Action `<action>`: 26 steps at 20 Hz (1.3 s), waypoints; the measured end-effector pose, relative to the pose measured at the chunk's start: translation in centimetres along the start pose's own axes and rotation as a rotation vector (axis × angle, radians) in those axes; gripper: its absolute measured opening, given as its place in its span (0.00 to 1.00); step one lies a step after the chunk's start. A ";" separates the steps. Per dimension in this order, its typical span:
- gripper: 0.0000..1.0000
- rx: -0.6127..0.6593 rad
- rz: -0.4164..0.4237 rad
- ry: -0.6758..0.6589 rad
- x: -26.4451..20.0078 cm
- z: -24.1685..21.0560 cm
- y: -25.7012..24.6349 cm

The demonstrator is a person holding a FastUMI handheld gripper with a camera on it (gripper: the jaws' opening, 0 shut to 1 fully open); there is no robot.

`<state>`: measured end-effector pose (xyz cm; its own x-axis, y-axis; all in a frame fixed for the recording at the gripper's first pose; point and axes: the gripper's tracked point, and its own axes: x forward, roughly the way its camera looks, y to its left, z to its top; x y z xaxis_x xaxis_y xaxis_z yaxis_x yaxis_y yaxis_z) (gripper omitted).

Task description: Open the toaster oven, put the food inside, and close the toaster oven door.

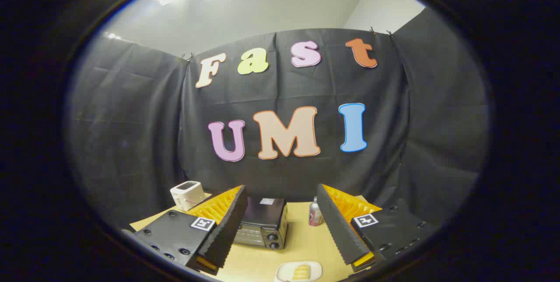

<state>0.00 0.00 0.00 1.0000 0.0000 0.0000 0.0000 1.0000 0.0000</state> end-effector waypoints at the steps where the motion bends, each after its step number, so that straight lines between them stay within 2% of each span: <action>1: 0.98 0.000 -0.006 -0.001 0.1 0.1 -0.2; 10: 0.98 -0.007 -0.058 0.004 0.9 -0.4 -1.9; 17: 0.98 -0.015 -0.074 -0.010 1.1 -0.5 -1.2; 23: 0.98 0.016 -0.053 -0.004 2.4 -4.1 1.3; 26: 0.98 0.074 -0.019 -0.015 3.4 -7.3 3.2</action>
<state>3.42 3.17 -7.28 0.9997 -0.0198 0.0146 0.0187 0.9971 0.0739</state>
